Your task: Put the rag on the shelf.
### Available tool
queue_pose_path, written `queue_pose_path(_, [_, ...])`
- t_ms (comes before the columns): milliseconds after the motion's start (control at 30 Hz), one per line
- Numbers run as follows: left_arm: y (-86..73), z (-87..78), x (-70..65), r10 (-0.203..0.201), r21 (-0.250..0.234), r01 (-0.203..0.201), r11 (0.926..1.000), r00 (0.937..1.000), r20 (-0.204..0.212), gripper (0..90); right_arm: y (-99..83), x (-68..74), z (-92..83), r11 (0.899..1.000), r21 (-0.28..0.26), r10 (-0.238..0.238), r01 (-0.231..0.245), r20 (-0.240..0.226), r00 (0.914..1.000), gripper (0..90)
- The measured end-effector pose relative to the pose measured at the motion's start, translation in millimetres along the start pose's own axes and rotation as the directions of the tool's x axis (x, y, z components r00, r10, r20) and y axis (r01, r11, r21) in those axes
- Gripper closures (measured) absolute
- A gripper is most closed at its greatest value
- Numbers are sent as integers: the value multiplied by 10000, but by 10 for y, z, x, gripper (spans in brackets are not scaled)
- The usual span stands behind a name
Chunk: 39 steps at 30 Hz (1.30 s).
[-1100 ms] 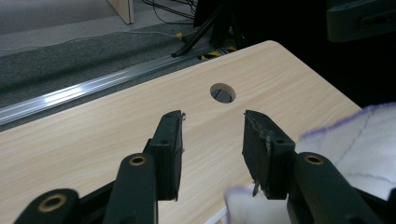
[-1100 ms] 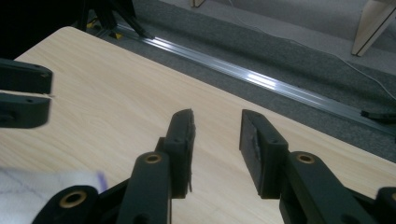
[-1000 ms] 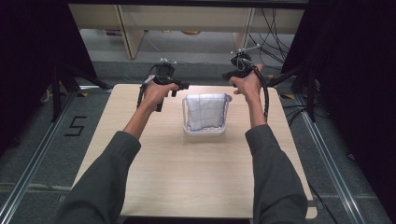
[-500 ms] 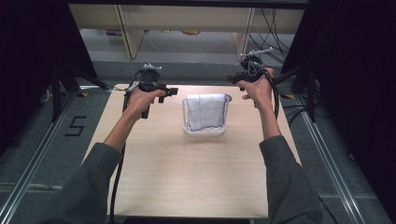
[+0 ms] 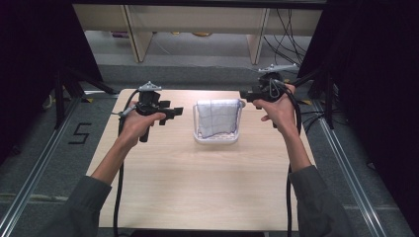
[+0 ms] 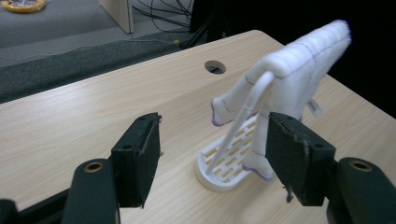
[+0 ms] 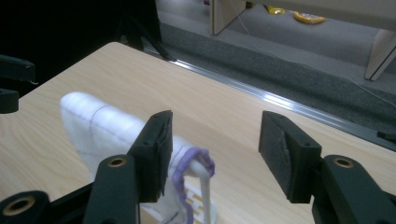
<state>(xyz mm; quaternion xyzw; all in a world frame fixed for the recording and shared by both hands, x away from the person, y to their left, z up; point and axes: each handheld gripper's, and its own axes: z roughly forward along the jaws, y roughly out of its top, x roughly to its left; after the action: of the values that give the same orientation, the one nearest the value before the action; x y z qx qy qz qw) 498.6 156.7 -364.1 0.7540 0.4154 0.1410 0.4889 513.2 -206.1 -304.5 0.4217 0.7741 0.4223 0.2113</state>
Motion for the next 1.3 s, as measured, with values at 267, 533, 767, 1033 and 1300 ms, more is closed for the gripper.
queue_pose_path(267, [-204,-128,-152,147,-209,-136,9997,9984,542,333,-136,151,-164,9995,-305,-45,33,-406,9992,410])
queue_pose_path(533, [-347,-189,-238,217,-191,-203,9996,9969,753,307,-304,261,-221,9986,-519,-167,140,-520,9985,401])
queue_pose_path(767, [-497,-240,-339,400,-303,-372,9988,9946,953,255,-499,307,-192,9977,-672,-23,-31,-791,9969,384])
queue_pose_path(1033, [-614,-275,-420,629,-234,-608,9979,9927,1031,239,-682,355,-179,9977,-645,166,-224,-894,9959,358])
queue_pose_path(1300, [-735,-279,-466,660,-198,-641,9977,9916,1114,232,-834,441,-169,9980,-588,167,-230,-1059,9942,341])
